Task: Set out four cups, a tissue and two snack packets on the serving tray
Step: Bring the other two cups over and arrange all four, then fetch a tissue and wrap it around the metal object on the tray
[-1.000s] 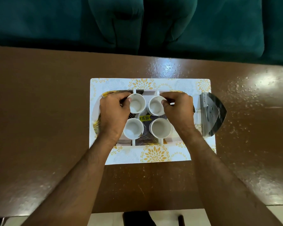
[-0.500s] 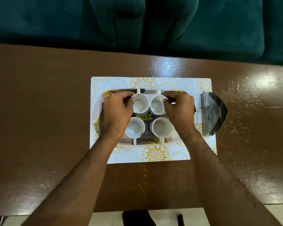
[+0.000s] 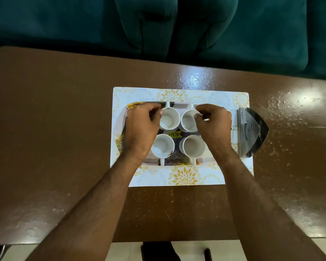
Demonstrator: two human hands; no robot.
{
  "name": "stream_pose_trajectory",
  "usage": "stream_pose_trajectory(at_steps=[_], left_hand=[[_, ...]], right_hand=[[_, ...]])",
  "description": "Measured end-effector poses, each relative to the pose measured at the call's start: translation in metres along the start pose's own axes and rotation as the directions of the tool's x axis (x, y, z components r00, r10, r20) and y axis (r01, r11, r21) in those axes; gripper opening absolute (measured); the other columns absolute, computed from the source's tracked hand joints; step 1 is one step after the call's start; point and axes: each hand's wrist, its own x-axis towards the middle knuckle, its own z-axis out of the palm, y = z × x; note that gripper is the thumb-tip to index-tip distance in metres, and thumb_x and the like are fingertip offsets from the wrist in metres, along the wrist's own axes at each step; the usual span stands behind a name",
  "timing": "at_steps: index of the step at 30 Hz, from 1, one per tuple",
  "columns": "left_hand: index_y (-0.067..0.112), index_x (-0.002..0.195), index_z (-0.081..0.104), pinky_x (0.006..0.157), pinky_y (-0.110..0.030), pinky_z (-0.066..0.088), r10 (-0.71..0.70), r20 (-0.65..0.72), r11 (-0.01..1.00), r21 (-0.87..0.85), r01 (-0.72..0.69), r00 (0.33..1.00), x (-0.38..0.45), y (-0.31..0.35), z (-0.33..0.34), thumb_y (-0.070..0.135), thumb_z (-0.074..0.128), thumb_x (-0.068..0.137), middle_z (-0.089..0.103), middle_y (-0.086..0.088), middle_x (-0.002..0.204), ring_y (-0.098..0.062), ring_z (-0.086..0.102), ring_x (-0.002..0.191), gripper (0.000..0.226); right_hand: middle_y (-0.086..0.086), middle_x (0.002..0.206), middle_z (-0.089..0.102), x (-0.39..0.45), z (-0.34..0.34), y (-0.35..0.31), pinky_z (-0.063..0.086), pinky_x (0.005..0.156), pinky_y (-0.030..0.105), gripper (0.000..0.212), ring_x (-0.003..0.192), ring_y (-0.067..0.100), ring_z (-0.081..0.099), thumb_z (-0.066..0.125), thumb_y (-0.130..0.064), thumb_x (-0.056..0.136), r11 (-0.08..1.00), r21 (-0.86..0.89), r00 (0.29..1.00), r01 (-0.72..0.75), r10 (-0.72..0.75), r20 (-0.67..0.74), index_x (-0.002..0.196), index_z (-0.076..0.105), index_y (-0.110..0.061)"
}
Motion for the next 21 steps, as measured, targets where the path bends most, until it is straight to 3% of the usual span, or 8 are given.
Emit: stream_pose_trajectory(at_steps=[4, 8, 11, 17, 21], left_hand=[[0.014, 0.101, 0.079, 0.080, -0.041, 0.060, -0.021, -0.027, 1.000, -0.024, 0.021, 0.999, -0.002, -0.002, -0.010, 0.027, 0.064, 0.096, 0.080, 0.000, 0.092, -0.017, 0.072, 0.083, 0.020], [0.011, 0.122, 0.072, 0.094, -0.040, 0.056, 0.051, -0.022, 0.995, 0.087, -0.049, 0.998, -0.008, -0.005, -0.030, 0.028, 0.058, 0.102, 0.076, -0.005, 0.116, -0.023, 0.070, 0.106, 0.029], [0.009, 0.134, 0.064, 0.100, -0.043, 0.055, 0.116, 0.023, 0.976, 0.181, -0.118, 0.993, -0.012, -0.013, -0.054, 0.033, 0.053, 0.105, 0.071, -0.008, 0.129, -0.026, 0.069, 0.113, 0.039], [0.012, 0.144, 0.054, 0.119, -0.045, 0.041, 0.124, -0.015, 0.927, 0.358, -0.111, 0.992, -0.025, -0.064, -0.132, 0.045, 0.047, 0.106, 0.062, -0.010, 0.143, -0.025, 0.058, 0.133, 0.051], [0.012, 0.147, 0.050, 0.121, -0.041, 0.033, 0.103, -0.083, 0.898, 0.437, -0.057, 0.991, -0.036, -0.115, -0.198, 0.047, 0.045, 0.106, 0.059, -0.010, 0.147, -0.024, 0.055, 0.138, 0.054]], right_hand=[[0.009, 0.120, 0.076, -0.006, -0.004, -0.016, 0.058, 0.095, 0.047, 0.034, 0.105, 0.027, 0.072, 0.069, -0.015, 0.090, 0.995, -0.098, 0.998, 0.035, -0.039, -0.040, 0.124, 0.072, -0.010], [0.013, 0.135, 0.066, -0.015, -0.002, -0.042, 0.047, 0.103, 0.043, 0.044, 0.124, 0.034, 0.059, 0.064, -0.023, 0.098, 0.940, -0.287, 0.981, 0.184, -0.193, -0.002, 0.139, 0.060, -0.007], [0.012, 0.145, 0.059, -0.026, 0.009, -0.068, 0.045, 0.107, 0.044, 0.048, 0.133, 0.033, 0.051, 0.058, -0.032, 0.103, 0.892, -0.369, 0.964, 0.261, -0.262, 0.048, 0.144, 0.053, -0.009], [0.015, 0.157, 0.046, -0.063, 0.063, -0.136, 0.034, 0.120, 0.045, 0.057, 0.144, 0.034, 0.041, 0.052, -0.037, 0.106, 0.827, -0.416, 0.925, 0.379, -0.336, 0.174, 0.153, 0.041, -0.008], [0.014, 0.158, 0.044, -0.100, 0.112, -0.193, 0.034, 0.122, 0.044, 0.060, 0.147, 0.031, 0.038, 0.050, -0.041, 0.106, 0.777, -0.424, 0.885, 0.466, -0.400, 0.239, 0.155, 0.038, -0.009]])
